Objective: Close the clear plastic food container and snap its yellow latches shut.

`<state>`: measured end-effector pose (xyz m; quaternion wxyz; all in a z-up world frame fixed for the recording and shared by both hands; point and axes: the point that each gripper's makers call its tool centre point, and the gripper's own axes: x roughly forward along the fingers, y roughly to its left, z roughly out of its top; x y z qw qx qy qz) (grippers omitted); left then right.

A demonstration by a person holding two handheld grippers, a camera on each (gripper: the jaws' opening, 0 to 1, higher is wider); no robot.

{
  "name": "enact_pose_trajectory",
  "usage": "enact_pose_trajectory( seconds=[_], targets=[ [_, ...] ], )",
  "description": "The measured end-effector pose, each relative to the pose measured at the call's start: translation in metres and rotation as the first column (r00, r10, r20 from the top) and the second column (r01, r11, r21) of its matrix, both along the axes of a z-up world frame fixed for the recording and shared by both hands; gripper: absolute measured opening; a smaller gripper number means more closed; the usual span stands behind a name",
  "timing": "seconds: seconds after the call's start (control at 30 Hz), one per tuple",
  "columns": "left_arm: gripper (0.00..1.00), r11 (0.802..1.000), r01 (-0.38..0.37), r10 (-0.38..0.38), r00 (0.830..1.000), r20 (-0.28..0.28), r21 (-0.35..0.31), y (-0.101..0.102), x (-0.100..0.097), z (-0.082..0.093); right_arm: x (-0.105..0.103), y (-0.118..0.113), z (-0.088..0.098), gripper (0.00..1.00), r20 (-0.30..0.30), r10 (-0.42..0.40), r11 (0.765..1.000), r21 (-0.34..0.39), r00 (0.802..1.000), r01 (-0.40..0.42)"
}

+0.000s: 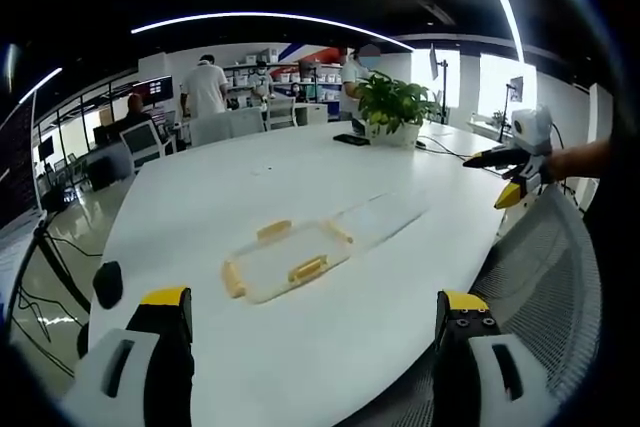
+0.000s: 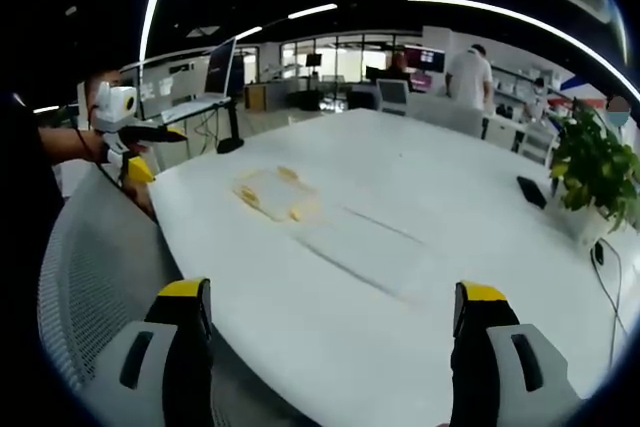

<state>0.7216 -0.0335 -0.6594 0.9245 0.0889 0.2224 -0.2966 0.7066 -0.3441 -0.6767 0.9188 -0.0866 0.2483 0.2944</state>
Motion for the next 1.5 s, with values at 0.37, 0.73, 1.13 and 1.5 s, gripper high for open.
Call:
enact_pose_trajectory(
  seconds=[0.37, 0.73, 1.13, 1.5],
  targets=[
    [0.99, 1.0, 0.003, -0.003, 1.0, 0.0, 0.003, -0.001, 0.0, 0.001, -0.002, -0.003, -0.001, 1.0, -0.006, 0.0, 1.0, -0.013, 1.0, 0.0],
    [0.99, 1.0, 0.014, -0.014, 1.0, -0.003, 0.008, -0.002, 0.0, 0.0, -0.002, -0.001, 0.0, 0.99, -0.018, 0.021, 0.999, -0.03, 1.0, -0.021],
    [0.99, 0.999, 0.023, -0.023, 1.0, -0.012, 0.025, 0.004, 0.004, 0.0, 0.0, 0.01, 0.004, 0.98, -0.045, 0.084, 0.995, -0.047, 0.995, -0.086],
    [0.99, 0.999, 0.04, -0.039, 0.999, -0.02, 0.031, 0.007, 0.01, 0.0, 0.007, 0.017, 0.006, 0.96, -0.061, 0.127, 0.989, -0.067, 0.99, -0.131]
  ],
)
